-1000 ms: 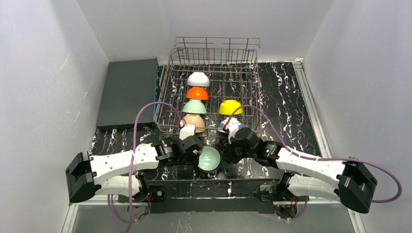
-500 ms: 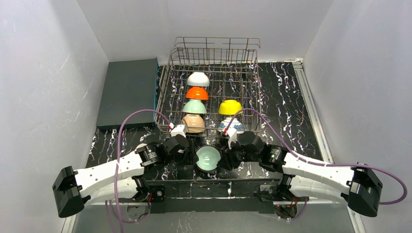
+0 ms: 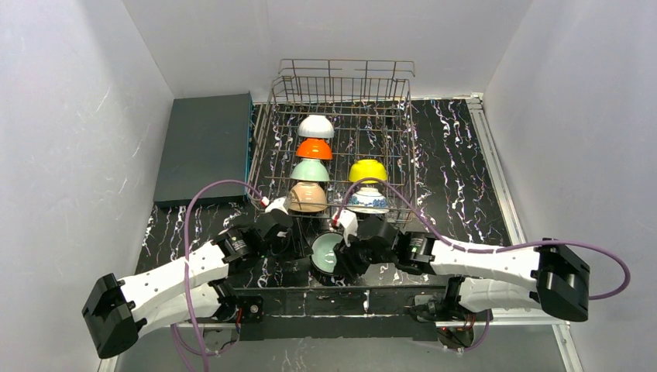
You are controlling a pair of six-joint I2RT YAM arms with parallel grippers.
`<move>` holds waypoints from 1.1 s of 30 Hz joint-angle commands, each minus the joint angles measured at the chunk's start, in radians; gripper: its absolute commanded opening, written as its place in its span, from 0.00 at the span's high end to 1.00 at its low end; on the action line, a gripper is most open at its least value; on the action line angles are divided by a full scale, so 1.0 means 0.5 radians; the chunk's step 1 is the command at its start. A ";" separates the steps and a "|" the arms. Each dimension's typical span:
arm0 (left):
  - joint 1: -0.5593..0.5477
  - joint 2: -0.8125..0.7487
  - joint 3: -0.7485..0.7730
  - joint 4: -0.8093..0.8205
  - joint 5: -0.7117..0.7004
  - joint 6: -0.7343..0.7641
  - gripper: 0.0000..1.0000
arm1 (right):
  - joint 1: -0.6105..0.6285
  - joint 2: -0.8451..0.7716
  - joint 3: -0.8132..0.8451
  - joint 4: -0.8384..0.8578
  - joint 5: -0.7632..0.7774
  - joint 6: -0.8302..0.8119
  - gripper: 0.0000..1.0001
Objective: Load the bowls into the dish rack
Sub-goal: Pick up the bowl from the center of the board.
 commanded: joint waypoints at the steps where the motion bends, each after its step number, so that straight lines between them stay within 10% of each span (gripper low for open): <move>1: 0.018 -0.049 -0.025 -0.084 -0.004 -0.020 0.56 | 0.090 0.135 0.147 0.066 0.066 -0.050 0.46; 10: 0.021 -0.052 -0.015 -0.185 -0.055 0.003 0.56 | 0.176 0.516 0.334 0.148 -0.071 -0.050 0.42; 16: 0.023 -0.065 -0.024 -0.219 -0.043 0.012 0.56 | 0.206 0.563 0.425 0.138 -0.117 -0.041 0.97; 33: 0.021 -0.085 -0.011 -0.297 -0.043 0.026 0.56 | 0.211 0.423 0.332 0.487 -0.382 0.079 0.99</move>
